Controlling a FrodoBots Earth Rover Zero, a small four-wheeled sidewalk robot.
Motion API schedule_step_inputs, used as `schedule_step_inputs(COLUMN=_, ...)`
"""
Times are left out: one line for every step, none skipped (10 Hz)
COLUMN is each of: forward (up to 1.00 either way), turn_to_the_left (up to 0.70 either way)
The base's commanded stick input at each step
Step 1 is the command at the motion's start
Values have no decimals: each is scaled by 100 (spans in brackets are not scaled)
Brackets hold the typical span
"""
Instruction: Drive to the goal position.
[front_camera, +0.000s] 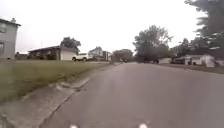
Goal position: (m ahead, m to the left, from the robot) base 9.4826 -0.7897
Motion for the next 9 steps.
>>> schedule_step_inputs(forward=100, turn_to_the_left=0)
schedule_step_inputs(forward=100, turn_to_the_left=0)
schedule_step_inputs(forward=100, turn_to_the_left=0)
schedule_step_inputs(forward=100, turn_to_the_left=0)
schedule_step_inputs(forward=100, turn_to_the_left=-3)
schedule_step_inputs(forward=100, turn_to_the_left=-12)
schedule_step_inputs(forward=100, turn_to_the_left=-21)
schedule_step_inputs(forward=100, turn_to_the_left=0)
schedule_step_inputs(forward=100, turn_to_the_left=0)
